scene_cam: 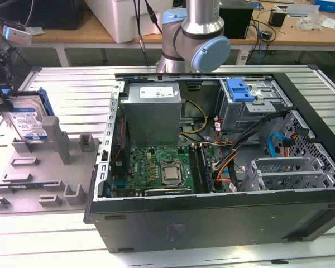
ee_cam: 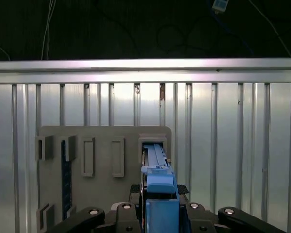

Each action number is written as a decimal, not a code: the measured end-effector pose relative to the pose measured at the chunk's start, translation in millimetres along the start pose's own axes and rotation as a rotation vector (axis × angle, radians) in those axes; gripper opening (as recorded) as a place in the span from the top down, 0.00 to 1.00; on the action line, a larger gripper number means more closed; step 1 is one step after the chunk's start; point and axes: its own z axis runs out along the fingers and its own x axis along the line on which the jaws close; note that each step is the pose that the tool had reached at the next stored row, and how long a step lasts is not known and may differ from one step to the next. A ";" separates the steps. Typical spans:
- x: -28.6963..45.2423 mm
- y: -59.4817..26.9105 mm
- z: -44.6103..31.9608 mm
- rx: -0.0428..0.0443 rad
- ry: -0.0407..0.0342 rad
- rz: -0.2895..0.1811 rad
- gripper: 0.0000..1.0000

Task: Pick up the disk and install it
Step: 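Pick up the disk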

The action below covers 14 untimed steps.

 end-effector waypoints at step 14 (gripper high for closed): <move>1.7 -0.5 -28.6 0.0002 0.0000 0.000 0.64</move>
